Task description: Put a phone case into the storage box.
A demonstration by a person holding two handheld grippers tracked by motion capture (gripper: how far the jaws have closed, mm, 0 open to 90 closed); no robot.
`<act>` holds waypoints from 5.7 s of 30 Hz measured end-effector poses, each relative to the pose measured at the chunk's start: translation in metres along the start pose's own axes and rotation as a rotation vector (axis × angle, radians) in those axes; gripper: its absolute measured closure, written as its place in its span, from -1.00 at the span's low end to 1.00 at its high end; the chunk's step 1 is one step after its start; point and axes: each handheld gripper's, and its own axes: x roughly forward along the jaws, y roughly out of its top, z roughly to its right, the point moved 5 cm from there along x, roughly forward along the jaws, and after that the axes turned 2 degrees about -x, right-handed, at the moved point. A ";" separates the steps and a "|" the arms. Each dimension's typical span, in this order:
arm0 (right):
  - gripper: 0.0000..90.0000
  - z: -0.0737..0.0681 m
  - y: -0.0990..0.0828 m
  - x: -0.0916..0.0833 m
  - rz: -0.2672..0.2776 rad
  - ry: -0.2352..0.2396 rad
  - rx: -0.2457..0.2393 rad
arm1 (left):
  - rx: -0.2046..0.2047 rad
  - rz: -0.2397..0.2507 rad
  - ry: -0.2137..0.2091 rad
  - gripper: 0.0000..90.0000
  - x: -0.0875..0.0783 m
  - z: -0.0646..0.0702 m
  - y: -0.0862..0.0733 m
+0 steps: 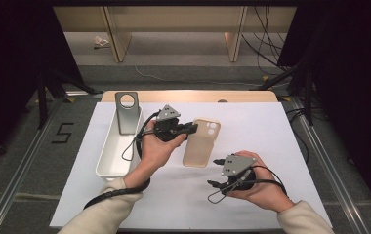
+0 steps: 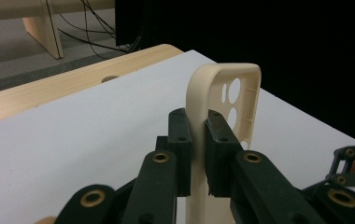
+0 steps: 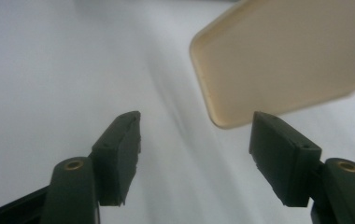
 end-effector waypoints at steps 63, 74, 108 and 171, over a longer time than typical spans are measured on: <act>-0.49 0.041 -0.033 -0.043 0.219 -0.226 0.355 | -0.014 0.137 0.182 0.83 -0.093 -0.085 0.042; -0.47 0.041 -0.034 -0.043 0.213 -0.234 0.358 | -0.013 0.153 0.202 0.82 -0.101 -0.098 0.046; -0.46 0.044 -0.036 -0.044 0.216 -0.247 0.374 | -0.019 0.180 0.271 0.82 -0.130 -0.147 0.054; -0.56 0.046 -0.038 -0.044 0.233 -0.252 0.405 | -0.024 0.145 0.369 0.82 -0.126 -0.205 0.044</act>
